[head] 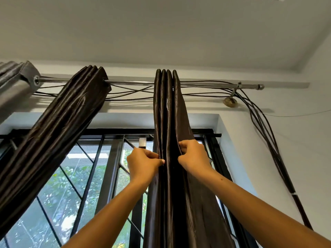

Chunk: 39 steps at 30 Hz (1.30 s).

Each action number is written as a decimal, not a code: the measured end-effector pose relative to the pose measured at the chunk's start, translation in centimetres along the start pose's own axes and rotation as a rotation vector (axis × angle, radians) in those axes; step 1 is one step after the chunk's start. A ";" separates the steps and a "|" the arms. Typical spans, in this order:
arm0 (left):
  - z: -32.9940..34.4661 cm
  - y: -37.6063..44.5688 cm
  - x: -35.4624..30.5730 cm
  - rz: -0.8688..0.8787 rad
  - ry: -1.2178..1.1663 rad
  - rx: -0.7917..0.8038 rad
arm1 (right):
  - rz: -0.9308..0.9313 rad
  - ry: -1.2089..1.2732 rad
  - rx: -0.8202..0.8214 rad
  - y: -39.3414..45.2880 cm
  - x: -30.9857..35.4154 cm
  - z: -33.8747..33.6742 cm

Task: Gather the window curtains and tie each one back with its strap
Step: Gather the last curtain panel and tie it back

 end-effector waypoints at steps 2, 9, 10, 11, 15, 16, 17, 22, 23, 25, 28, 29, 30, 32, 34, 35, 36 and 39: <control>-0.4 -1.6 0.6 -0.007 0.016 -0.001 | 0.009 -0.059 -0.005 -1.7 -0.6 0.4; -2.2 -9.9 3.3 0.013 0.130 0.014 | 0.017 -0.093 0.035 -11.9 -3.2 2.4; -2.3 -11.0 3.8 0.005 0.141 0.022 | 0.012 -0.096 0.036 -12.8 -3.3 2.5; -2.5 -13.0 4.7 -0.029 0.148 0.045 | 0.028 -0.101 0.057 -14.5 -3.4 2.9; -3.3 -17.9 6.7 -0.082 0.115 0.090 | 0.032 -0.130 0.082 -18.3 -2.7 3.3; -3.6 -19.2 7.2 -0.106 0.103 0.105 | 0.040 -0.142 0.093 -19.5 -2.7 3.6; -3.8 -20.2 7.8 -0.127 0.091 0.113 | 0.039 -0.150 0.101 -20.6 -2.6 3.8; -4.2 -26.1 9.9 -0.215 0.107 0.195 | 0.003 -0.274 0.158 -27.0 -2.6 5.4; -4.3 -27.3 10.4 -0.227 0.100 0.219 | -0.016 -0.286 0.167 -28.4 -2.7 5.6; -4.5 -29.5 10.9 -0.234 0.100 0.252 | -0.038 -0.308 0.178 -31.0 -2.9 6.0; -4.5 -32.3 11.0 -0.250 0.069 0.228 | -0.033 -0.325 0.137 -34.2 -2.8 6.8; -4.3 -33.2 11.0 -0.249 0.064 0.220 | -0.027 -0.323 0.107 -35.0 -2.6 6.9; -4.0 -34.2 10.9 -0.248 0.059 0.216 | -0.019 -0.324 0.076 -35.6 -2.4 7.0; -3.2 -36.3 11.1 -0.262 0.018 0.218 | 0.004 -0.325 0.032 -36.3 -2.2 6.9; -2.6 -38.0 11.0 -0.272 -0.051 0.243 | 0.040 -0.337 0.014 -36.6 -2.2 6.6; -2.3 -38.5 10.8 -0.259 -0.081 0.269 | 0.057 -0.352 0.009 -36.7 -2.3 6.4; -2.2 -38.8 10.6 -0.247 -0.107 0.299 | 0.072 -0.364 0.008 -36.7 -2.5 6.2; -2.3 -38.8 9.8 -0.167 -0.199 0.385 | 0.066 -0.381 0.015 -36.8 -3.3 5.3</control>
Point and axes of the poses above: each hand's wrist, its own y-axis towards the middle knuckle, its own z-axis out of the palm, x = y × z, the point moved 1 cm from there along y, towards the middle knuckle, and after that the axes turned 8 degrees about x, right-handed, at the moved point
